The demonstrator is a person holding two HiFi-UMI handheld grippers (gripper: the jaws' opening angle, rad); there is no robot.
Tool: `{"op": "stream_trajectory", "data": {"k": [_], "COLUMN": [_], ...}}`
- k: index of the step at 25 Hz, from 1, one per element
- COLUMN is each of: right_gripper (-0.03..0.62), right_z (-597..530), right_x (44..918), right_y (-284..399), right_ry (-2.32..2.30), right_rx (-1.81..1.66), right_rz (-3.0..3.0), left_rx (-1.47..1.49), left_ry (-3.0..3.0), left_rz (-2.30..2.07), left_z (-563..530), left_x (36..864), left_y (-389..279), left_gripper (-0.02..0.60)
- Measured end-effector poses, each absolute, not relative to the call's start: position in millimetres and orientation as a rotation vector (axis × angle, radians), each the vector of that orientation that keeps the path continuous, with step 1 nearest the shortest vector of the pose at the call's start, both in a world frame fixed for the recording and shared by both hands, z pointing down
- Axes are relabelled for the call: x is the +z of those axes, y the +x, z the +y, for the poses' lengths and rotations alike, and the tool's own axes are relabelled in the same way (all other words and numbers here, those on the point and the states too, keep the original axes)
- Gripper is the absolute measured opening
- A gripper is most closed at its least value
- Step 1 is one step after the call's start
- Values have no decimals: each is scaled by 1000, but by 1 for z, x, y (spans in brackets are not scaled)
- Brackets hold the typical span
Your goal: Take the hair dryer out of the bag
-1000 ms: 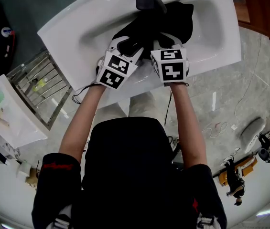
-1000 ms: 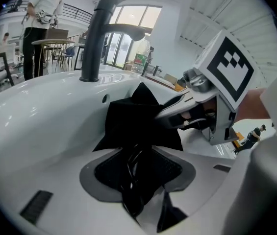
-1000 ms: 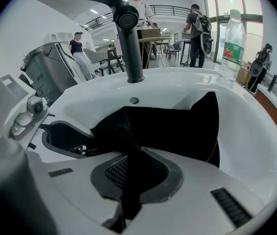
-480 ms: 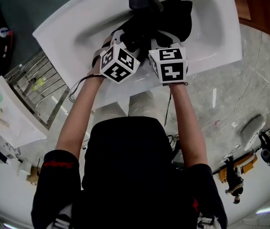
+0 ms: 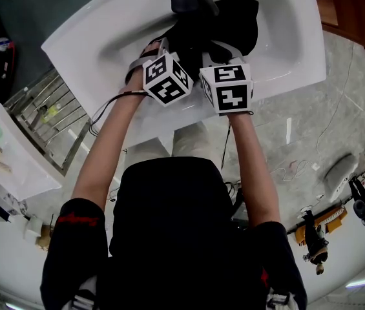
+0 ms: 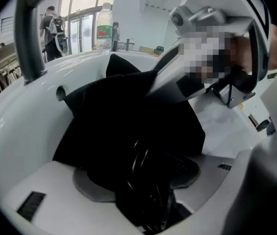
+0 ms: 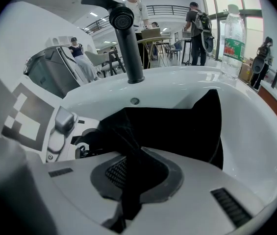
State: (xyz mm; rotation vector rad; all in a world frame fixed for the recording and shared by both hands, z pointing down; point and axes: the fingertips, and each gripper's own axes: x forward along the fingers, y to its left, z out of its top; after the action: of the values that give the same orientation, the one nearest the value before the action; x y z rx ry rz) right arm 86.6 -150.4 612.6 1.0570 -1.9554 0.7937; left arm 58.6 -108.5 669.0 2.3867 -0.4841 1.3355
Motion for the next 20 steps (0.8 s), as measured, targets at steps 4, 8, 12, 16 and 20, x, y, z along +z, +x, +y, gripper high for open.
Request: {"op": "stream_trajectory", "data": {"k": [4,8,12,16,20], "right_gripper": [41,41,41,41,41], "right_z": [-151,-152,-151,-151,-152], "right_x": [613,612,613,612,612], "right_y": [87,86,88,87,87], "right_ry": [1059,1055,1054,1057,1057], "right_rx": [801,810,813,814,816], "right_rz": [-1958,-1965,-1966,-1967,-1967], "left_rx": [1370,1363,1365,1367,1365], "left_ry": [2374,2360,2347,2342,2334], "left_rz": [-448,-405,-370,-377,-388], "left_z": [-108,-107,-105,-106,-107], "left_x": [676,679,680,681,680], "left_y": [62,65,68,67,66], "left_gripper": [245,245,245,245,241]}}
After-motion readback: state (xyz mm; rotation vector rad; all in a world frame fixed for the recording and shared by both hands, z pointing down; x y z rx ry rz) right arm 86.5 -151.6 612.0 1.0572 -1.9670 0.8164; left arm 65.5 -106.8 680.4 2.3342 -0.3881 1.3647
